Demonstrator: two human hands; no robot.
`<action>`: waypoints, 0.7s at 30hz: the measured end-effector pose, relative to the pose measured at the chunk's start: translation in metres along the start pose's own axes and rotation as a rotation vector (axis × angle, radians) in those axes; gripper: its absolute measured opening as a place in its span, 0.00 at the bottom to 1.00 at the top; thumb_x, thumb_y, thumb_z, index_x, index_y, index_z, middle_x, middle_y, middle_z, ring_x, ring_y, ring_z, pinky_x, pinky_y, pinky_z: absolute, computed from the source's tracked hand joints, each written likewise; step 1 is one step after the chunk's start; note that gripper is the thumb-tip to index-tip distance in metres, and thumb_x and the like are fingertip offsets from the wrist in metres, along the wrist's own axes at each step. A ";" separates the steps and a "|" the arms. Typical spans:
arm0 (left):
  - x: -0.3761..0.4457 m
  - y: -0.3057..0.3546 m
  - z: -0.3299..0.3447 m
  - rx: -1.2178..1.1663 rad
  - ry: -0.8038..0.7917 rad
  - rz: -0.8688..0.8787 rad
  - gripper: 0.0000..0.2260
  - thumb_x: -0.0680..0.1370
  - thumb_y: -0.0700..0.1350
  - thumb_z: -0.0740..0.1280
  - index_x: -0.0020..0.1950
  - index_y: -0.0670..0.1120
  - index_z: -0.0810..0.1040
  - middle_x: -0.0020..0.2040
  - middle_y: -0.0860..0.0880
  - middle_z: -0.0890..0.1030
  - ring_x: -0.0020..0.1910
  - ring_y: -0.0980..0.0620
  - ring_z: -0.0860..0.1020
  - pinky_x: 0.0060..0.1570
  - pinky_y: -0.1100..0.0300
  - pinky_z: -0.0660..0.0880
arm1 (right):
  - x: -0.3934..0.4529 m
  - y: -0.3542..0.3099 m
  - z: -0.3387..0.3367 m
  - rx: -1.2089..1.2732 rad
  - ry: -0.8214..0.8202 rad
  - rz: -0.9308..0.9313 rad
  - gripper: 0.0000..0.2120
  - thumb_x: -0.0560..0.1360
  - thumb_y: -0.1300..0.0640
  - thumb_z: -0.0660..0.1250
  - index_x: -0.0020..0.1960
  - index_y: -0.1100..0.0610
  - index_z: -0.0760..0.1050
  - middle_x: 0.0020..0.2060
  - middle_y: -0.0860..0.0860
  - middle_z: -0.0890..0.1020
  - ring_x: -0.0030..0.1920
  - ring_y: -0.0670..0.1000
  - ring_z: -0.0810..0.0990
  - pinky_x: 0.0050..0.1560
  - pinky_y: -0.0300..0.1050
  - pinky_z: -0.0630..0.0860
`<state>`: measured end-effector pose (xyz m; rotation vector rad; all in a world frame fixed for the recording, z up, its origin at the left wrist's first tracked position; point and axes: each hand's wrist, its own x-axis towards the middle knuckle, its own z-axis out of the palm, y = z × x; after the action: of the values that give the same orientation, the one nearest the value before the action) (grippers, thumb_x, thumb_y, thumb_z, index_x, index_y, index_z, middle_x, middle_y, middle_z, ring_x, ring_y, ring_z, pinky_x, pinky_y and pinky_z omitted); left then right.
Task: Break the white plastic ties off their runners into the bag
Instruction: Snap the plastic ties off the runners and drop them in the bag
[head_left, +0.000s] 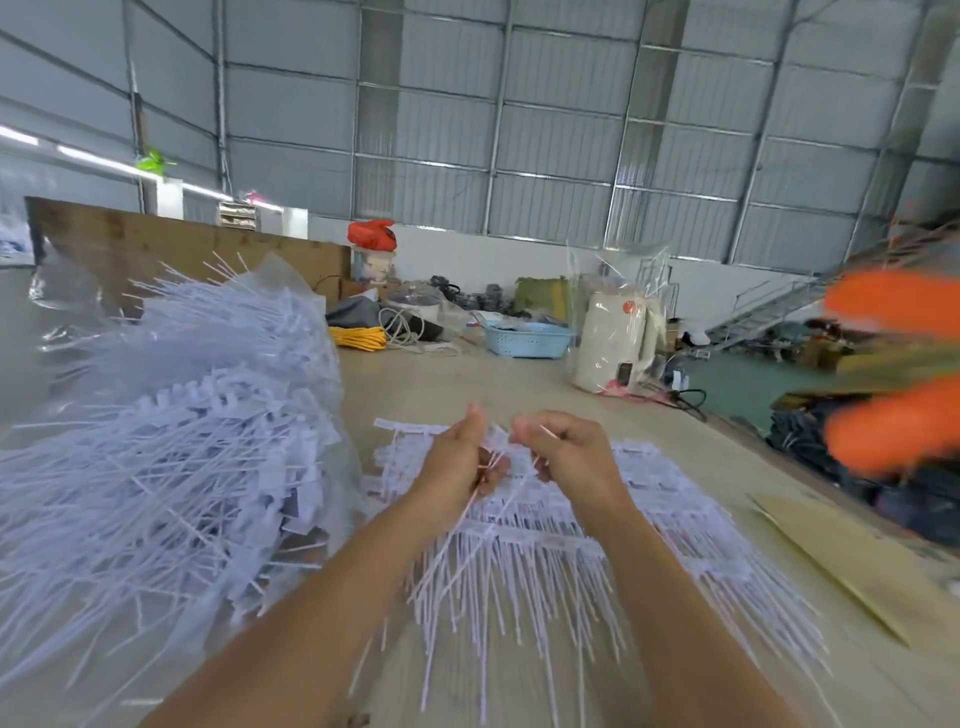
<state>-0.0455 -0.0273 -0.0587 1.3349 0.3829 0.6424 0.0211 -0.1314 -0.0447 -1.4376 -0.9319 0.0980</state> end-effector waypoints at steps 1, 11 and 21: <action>-0.001 0.001 0.004 0.005 -0.060 -0.019 0.24 0.81 0.61 0.51 0.41 0.44 0.75 0.26 0.48 0.77 0.24 0.53 0.71 0.25 0.65 0.65 | 0.000 0.002 0.002 -0.028 0.000 -0.047 0.13 0.75 0.62 0.67 0.32 0.54 0.79 0.26 0.43 0.78 0.26 0.38 0.72 0.29 0.32 0.69; -0.010 -0.005 0.020 0.120 -0.061 0.026 0.31 0.78 0.65 0.50 0.55 0.38 0.73 0.29 0.47 0.75 0.20 0.57 0.71 0.22 0.66 0.67 | -0.005 0.017 0.013 -0.162 -0.065 -0.014 0.08 0.78 0.62 0.62 0.51 0.57 0.79 0.43 0.49 0.81 0.39 0.40 0.79 0.41 0.34 0.74; -0.034 0.016 0.026 0.336 -0.208 0.037 0.13 0.80 0.47 0.63 0.59 0.39 0.72 0.32 0.47 0.78 0.23 0.58 0.73 0.25 0.66 0.70 | 0.000 -0.003 -0.011 0.203 0.373 -0.059 0.06 0.75 0.63 0.66 0.47 0.54 0.79 0.33 0.47 0.81 0.35 0.46 0.77 0.39 0.43 0.73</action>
<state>-0.0596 -0.0668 -0.0413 1.7163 0.3054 0.4766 0.0260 -0.1413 -0.0403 -1.1874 -0.6363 -0.1138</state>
